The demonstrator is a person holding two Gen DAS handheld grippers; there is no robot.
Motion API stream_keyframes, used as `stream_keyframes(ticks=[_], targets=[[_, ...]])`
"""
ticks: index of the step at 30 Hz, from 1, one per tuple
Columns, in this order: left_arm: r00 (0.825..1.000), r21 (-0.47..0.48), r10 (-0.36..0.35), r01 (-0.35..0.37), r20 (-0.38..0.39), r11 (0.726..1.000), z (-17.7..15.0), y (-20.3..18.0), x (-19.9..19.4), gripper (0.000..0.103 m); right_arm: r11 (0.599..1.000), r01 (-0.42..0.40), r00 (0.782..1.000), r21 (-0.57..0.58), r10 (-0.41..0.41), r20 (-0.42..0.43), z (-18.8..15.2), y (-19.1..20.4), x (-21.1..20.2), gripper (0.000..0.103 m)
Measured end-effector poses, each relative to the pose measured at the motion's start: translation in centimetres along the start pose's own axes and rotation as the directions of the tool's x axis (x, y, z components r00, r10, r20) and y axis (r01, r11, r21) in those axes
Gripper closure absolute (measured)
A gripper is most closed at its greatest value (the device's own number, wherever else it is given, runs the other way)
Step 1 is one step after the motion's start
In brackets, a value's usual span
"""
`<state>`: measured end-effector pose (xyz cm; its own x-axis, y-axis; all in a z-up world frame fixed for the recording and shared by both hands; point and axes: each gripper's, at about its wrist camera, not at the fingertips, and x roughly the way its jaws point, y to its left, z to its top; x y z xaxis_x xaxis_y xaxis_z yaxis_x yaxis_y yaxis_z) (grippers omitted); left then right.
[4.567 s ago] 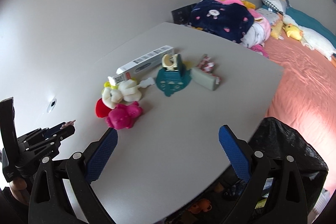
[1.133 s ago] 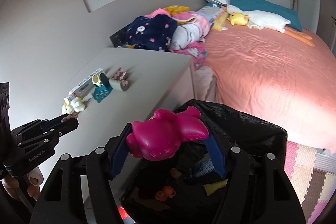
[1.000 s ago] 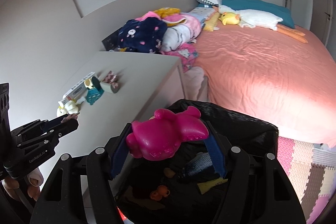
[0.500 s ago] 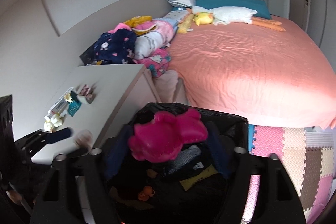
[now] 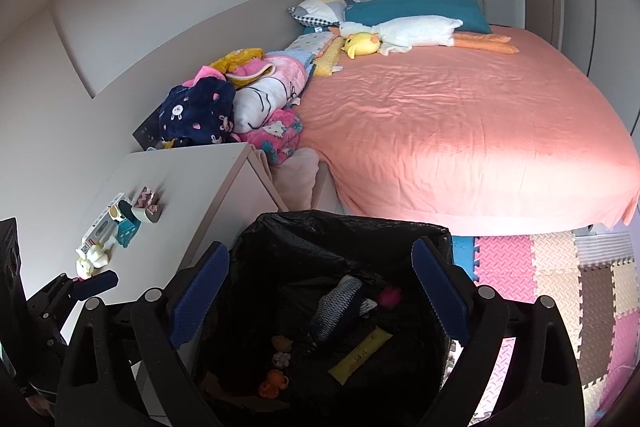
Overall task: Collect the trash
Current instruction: 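Move both grippers from the bag back over the desk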
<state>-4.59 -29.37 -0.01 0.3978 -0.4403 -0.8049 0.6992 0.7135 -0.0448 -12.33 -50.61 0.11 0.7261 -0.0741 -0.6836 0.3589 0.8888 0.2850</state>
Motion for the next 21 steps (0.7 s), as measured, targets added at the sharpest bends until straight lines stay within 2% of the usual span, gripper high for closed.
stream_keyframes(ticks=[21], targets=[[0.998,-0.116,0.064,-0.066,-0.018,0.991,-2.4,5.0,-1.3,0.006,0.995,-0.069,0.997,-0.078,0.065,-0.051,-0.4,6.1,2.8,0.01]])
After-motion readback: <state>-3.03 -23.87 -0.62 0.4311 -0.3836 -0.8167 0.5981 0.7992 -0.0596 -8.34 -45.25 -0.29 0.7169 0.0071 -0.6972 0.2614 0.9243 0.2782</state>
